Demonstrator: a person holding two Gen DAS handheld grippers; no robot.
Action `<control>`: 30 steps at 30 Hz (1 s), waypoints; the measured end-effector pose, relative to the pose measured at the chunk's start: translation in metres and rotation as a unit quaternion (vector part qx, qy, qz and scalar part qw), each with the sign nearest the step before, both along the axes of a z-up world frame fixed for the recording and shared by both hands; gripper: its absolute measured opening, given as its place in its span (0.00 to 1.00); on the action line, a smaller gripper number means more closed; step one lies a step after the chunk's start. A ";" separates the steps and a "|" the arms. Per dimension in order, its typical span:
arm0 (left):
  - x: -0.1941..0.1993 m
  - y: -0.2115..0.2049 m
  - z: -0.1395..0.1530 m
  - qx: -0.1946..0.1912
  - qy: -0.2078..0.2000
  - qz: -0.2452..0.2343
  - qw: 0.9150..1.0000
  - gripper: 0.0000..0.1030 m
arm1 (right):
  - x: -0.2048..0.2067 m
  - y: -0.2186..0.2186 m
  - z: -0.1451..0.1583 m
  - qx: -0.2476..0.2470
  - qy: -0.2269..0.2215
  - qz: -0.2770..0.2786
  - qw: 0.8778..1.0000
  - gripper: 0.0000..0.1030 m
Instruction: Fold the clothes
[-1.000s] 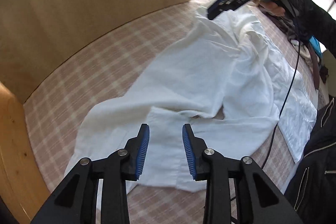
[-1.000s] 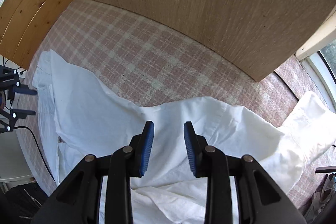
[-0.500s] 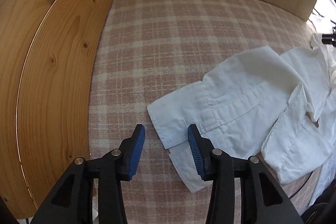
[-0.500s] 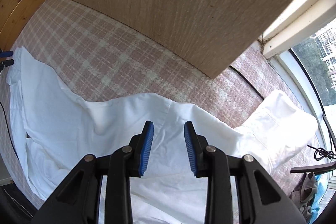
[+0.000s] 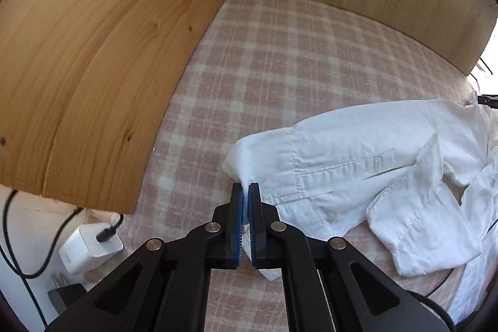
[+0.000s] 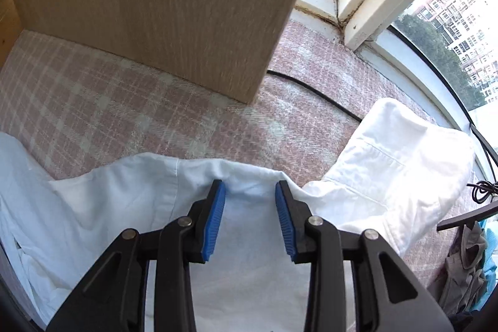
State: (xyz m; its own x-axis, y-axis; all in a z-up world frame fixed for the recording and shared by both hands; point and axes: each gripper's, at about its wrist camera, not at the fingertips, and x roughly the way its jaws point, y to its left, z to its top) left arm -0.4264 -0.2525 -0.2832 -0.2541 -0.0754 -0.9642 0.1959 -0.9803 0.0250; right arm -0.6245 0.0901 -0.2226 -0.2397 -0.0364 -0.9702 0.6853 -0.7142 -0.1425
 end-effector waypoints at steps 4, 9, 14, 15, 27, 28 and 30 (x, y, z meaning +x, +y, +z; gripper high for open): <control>-0.001 0.002 -0.003 -0.034 -0.001 -0.013 0.999 0.15 | -0.010 -0.017 0.002 -0.002 -0.006 0.008 1.000 0.43; 0.008 -0.011 0.031 -0.058 0.029 -0.018 0.998 0.27 | -0.011 -0.011 0.047 -0.081 -0.035 0.013 0.996 0.45; 0.008 0.049 0.064 0.021 0.075 -0.155 0.985 0.38 | 0.045 0.070 0.077 -0.149 -0.051 -0.015 0.987 0.47; 0.002 0.075 0.063 0.024 0.075 -0.201 0.976 0.42 | 0.057 0.077 0.074 -0.158 -0.059 -0.024 0.985 0.47; -0.031 0.175 0.022 0.068 0.021 -0.351 0.934 0.07 | 0.194 0.118 -0.017 -0.151 -0.096 -0.050 0.983 0.47; -0.027 0.177 0.025 0.067 0.027 -0.355 0.932 0.03 | 0.196 0.116 -0.018 -0.151 -0.098 -0.048 0.983 0.47; -0.018 0.175 0.029 0.067 0.035 -0.353 0.932 0.01 | 0.204 0.104 -0.021 -0.152 -0.103 -0.036 0.982 0.47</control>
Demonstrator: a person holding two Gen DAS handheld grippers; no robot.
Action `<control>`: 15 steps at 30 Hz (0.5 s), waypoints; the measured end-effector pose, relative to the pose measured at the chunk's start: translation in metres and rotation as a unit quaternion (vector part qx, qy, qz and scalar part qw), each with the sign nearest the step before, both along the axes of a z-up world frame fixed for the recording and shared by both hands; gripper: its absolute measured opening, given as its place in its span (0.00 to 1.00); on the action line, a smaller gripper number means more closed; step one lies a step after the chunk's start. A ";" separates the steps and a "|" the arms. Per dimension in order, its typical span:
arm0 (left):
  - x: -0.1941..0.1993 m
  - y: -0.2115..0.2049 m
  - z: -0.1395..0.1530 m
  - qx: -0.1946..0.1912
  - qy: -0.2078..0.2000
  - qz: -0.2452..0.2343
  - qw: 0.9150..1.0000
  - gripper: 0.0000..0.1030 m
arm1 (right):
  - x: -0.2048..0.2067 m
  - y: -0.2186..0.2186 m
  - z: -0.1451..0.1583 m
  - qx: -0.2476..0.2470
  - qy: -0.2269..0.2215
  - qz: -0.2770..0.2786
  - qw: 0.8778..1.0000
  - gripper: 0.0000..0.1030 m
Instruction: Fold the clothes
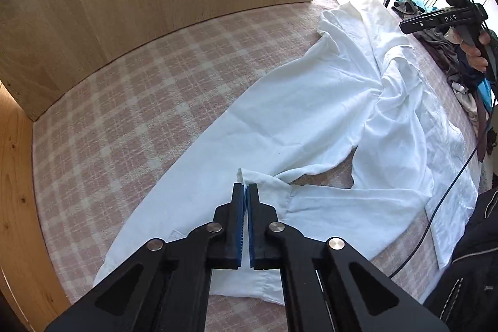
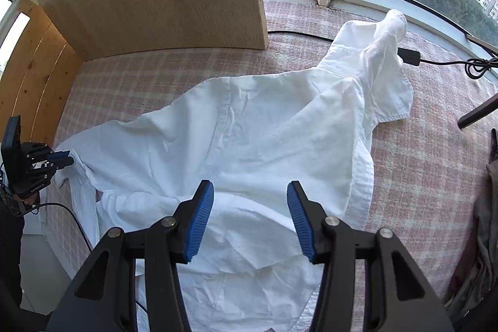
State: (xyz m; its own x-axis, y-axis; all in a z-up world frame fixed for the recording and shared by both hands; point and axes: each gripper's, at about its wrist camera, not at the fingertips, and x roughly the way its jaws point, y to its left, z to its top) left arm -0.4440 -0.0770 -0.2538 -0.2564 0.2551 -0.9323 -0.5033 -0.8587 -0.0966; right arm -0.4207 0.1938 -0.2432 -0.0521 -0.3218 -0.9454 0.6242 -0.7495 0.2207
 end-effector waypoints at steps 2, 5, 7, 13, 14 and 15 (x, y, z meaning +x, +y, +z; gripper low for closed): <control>0.013 -0.007 0.008 0.002 0.004 0.010 1.000 0.01 | 0.010 -0.017 0.002 -0.001 0.003 0.025 1.000 0.47; 0.026 -0.035 0.023 0.005 0.014 0.040 0.999 0.01 | 0.033 -0.053 0.006 -0.001 0.013 0.083 0.996 0.47; 0.035 -0.051 0.029 -0.001 0.014 0.084 0.996 0.01 | 0.049 -0.076 0.009 0.003 0.020 0.116 0.993 0.47; 0.084 -0.097 0.058 0.058 -0.003 0.206 0.977 0.01 | 0.095 -0.150 0.005 -0.018 0.001 0.223 0.975 0.47; 0.094 -0.099 0.063 0.061 -0.003 0.216 0.975 0.01 | 0.106 -0.167 0.003 -0.017 0.002 0.249 0.968 0.45; 0.105 -0.100 0.069 0.066 0.000 0.221 0.973 0.01 | 0.119 -0.185 -0.001 -0.015 0.004 0.276 0.961 0.41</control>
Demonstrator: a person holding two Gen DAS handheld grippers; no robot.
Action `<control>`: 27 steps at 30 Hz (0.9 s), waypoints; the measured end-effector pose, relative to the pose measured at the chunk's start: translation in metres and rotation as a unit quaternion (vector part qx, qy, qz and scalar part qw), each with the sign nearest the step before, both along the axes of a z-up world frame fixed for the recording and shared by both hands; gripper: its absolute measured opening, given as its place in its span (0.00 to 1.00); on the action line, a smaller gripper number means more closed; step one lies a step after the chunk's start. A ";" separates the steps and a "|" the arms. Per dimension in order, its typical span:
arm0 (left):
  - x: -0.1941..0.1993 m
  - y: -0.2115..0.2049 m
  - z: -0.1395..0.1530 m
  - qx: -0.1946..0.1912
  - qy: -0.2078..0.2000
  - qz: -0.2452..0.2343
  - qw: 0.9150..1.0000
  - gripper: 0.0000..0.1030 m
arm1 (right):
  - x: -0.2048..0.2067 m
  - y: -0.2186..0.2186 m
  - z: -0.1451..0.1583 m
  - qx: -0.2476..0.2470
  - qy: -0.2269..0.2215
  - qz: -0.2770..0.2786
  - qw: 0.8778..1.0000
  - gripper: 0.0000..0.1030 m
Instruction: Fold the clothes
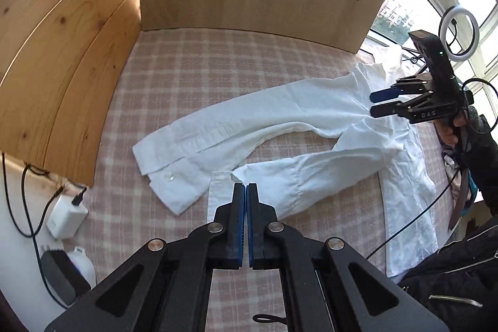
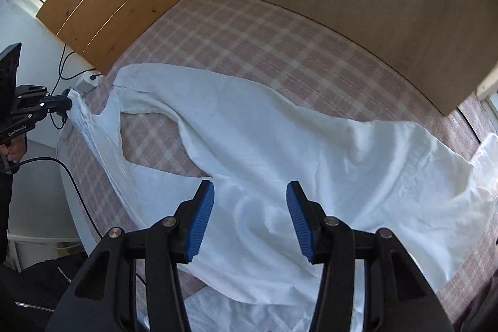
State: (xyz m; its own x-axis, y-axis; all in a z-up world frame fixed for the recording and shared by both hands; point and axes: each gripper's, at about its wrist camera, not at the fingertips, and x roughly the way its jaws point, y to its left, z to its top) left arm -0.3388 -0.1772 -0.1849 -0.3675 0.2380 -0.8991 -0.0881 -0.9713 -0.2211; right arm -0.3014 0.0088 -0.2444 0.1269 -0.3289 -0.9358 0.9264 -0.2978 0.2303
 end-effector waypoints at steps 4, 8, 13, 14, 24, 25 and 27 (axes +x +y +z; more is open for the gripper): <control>0.040 -0.001 0.021 0.025 0.017 0.031 0.999 0.01 | 0.051 -0.064 -0.022 0.021 0.049 0.105 0.993 0.41; 0.064 0.001 0.027 0.045 0.020 0.044 0.998 0.01 | 0.072 -0.102 -0.047 0.052 0.103 0.153 0.981 0.41; 0.076 -0.005 0.023 0.057 0.020 0.059 0.996 0.01 | 0.072 -0.109 -0.058 0.084 -0.006 0.211 0.974 0.29; 0.078 -0.006 0.023 0.060 0.019 0.062 0.996 0.01 | 0.066 -0.107 -0.051 0.072 -0.086 0.220 0.969 0.28; 0.074 -0.020 -0.041 0.038 -0.056 0.067 0.995 0.02 | 0.074 -0.146 -0.016 0.021 0.081 0.197 0.977 0.36; 0.076 -0.026 -0.055 0.039 -0.078 0.073 0.994 0.03 | 0.074 -0.150 -0.022 0.031 0.087 0.196 0.976 0.36; 0.085 -0.040 -0.072 0.014 -0.104 0.093 0.990 0.07 | 0.066 -0.154 -0.033 0.049 0.075 0.190 0.978 0.36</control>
State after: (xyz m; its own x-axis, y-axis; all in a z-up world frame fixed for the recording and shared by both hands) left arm -0.2542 -0.2176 -0.2573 -0.2152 0.2095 -0.9538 0.1410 -0.9598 -0.2426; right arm -0.2354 -0.1455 -0.2778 0.0811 -0.1934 -0.9778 0.9956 0.0614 0.0704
